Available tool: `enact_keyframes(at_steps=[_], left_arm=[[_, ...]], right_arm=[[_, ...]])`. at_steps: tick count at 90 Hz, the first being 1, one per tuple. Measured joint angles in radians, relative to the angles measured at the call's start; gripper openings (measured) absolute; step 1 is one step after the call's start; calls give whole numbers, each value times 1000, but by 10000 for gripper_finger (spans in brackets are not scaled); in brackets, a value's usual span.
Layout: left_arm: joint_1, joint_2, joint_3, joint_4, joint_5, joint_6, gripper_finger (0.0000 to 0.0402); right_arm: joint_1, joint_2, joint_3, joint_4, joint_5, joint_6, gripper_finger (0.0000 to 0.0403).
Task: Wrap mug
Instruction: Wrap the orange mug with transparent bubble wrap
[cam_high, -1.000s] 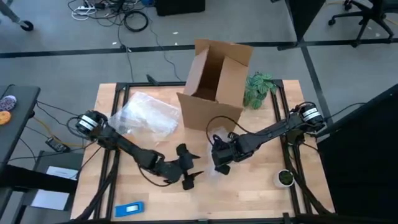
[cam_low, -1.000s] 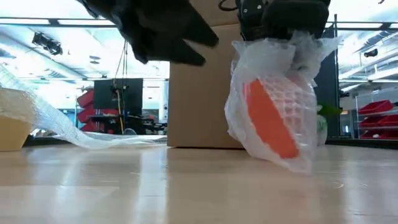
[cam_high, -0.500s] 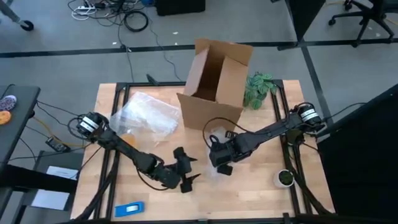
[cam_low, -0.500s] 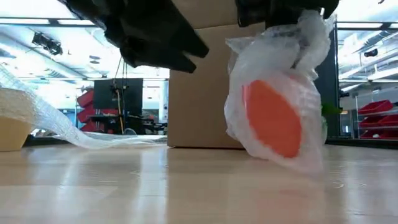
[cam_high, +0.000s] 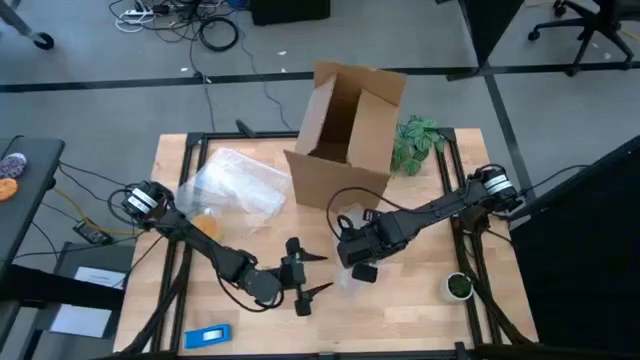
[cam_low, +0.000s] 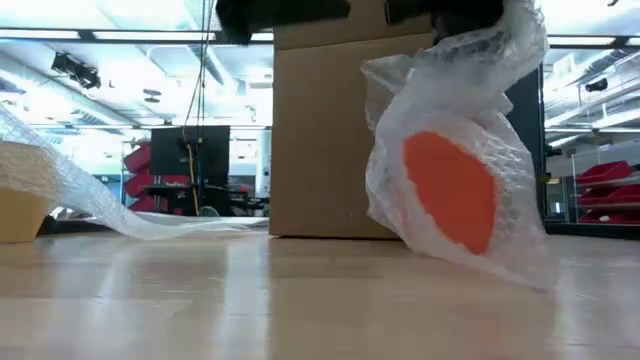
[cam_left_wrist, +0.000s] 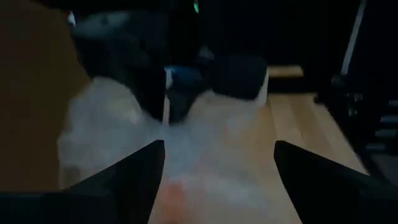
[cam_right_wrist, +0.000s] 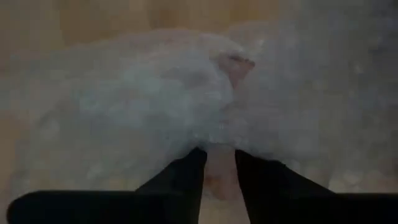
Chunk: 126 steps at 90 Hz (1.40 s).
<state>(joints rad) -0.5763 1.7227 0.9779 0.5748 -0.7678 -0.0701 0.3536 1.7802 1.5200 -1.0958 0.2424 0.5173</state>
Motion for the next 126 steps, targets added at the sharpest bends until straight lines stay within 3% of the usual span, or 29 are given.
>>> enact_keyframes(at_steps=[21,35,59,94,118,126], left_arm=[[74,103,0,223,-11,70,289],[142,194,12,315,157,55,289],[180,313,82,304,209,16,289],[180,314,83,239,201,7,289],[180,314,83,236,201,7,289],[180,314,83,235,201,7,289]], right_arm=[[0,0,1,-3,-73,0,75],[12,0,39,-12,-87,4,75],[20,-1,138,-32,-79,-23,75],[26,-1,274,-278,-74,83,75],[48,-1,346,-273,-48,85,75],[56,-2,349,-241,19,84,75]])
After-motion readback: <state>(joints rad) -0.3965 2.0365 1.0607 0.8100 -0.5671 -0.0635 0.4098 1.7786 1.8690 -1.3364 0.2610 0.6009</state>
